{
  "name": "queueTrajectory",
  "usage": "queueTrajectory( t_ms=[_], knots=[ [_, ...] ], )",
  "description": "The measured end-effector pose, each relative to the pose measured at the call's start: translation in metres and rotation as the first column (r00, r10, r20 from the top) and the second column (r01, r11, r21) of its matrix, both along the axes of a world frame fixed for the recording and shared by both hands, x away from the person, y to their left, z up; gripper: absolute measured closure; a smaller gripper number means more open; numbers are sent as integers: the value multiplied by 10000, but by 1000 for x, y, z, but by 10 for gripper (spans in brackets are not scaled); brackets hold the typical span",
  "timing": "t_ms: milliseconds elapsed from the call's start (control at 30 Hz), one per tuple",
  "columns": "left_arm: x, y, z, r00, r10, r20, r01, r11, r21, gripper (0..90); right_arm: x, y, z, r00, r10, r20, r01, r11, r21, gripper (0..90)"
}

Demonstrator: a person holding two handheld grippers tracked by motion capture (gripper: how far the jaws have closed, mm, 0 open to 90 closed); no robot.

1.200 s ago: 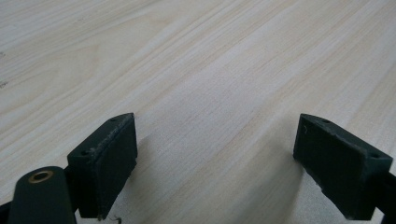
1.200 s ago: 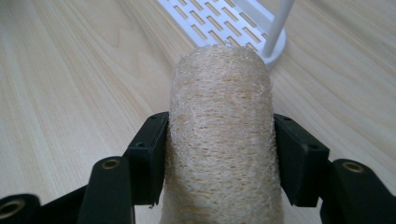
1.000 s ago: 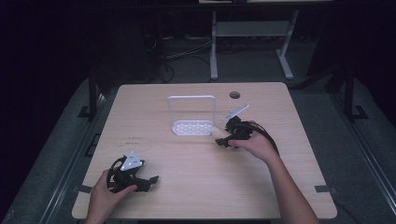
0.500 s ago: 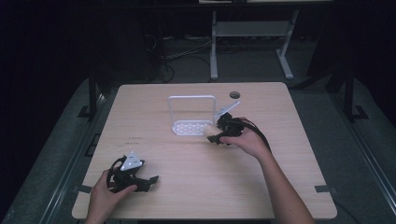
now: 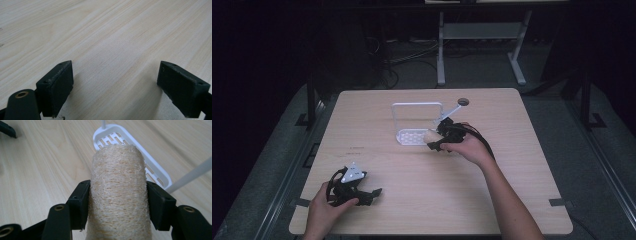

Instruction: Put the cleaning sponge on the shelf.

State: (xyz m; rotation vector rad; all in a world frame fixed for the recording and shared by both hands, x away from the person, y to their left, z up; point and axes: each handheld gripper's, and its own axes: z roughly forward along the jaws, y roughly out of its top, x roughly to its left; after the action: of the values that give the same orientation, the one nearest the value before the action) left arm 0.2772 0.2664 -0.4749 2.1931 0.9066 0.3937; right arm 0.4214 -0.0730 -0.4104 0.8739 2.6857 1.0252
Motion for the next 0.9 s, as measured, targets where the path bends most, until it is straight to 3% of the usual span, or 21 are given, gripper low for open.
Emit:
queueTrajectory(
  t_ms=[233,900],
  knots=[
    [0,0,0,10000,-10,2,10,10000,11,130,5,9,1,10000,-30,76,29,9999,108,410],
    [0,0,0,10000,-22,-2,22,10000,32,131,22,36,-15,9988,-392,279,388,9991,169,410]
  ],
)
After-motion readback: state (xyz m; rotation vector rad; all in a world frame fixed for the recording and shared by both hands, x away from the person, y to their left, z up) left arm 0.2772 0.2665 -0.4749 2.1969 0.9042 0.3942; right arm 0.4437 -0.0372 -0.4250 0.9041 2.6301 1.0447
